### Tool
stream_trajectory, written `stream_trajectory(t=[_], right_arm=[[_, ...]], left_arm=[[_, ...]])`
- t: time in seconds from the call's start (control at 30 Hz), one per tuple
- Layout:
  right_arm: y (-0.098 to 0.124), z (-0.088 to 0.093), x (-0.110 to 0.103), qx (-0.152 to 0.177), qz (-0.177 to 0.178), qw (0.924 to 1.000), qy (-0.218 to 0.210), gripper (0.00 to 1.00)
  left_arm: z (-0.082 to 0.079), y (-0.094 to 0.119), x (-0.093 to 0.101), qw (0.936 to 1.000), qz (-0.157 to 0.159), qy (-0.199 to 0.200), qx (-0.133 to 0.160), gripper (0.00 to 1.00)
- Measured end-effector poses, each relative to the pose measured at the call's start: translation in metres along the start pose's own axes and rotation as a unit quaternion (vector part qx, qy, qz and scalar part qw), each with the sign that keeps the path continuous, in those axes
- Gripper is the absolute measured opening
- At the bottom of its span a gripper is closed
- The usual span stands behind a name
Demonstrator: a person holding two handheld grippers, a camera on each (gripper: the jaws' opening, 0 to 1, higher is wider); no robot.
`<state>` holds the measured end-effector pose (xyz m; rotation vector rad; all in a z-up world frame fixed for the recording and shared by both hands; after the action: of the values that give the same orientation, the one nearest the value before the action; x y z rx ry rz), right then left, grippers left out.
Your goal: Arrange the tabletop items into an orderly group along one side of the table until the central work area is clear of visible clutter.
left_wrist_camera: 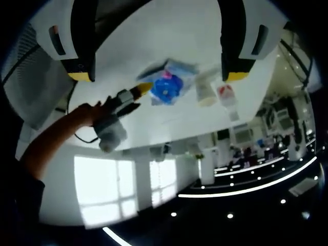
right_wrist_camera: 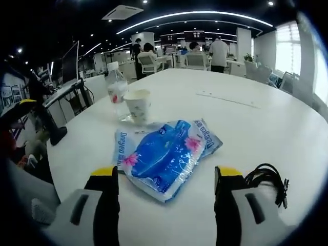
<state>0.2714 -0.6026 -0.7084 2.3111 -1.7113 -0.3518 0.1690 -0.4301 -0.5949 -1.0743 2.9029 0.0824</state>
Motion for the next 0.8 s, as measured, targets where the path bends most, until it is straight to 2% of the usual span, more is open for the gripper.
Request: stream_trajectory(t=[0.17, 0.53, 0.8], right_arm=[[-0.004, -0.001, -0.004, -0.002, -0.005, 1.0000, 0.008, 0.67], [-0.014, -0.003, -0.011, -0.007, -0.021, 0.9997, 0.010, 0.45], [-0.024, 0.002, -0.010, -0.027, -0.010, 0.9994, 0.016, 0.29]], left_arm=[[-0.001, 0.000, -0.001, 1.0000, -0.004, 0.002, 0.001, 1.00], [-0.001, -0.001, -0.004, 0.9999, -0.012, -0.003, 0.001, 1.00], [0.000, -0.001, -0.004, 0.9999, -0.014, -0.002, -0.001, 1.00]])
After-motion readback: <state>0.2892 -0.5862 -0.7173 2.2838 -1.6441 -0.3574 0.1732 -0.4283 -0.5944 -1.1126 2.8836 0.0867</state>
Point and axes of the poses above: the point that each gripper's makers call its tool centre point, and the gripper's own axes: y roughly backward along the fingers, x roughly to its right, z roughly out of its underside, the point moved 1 cm from there along y, roughly backward along the fingers, and after that the axes turned 15 degrees about x, right-handed, at the moved point
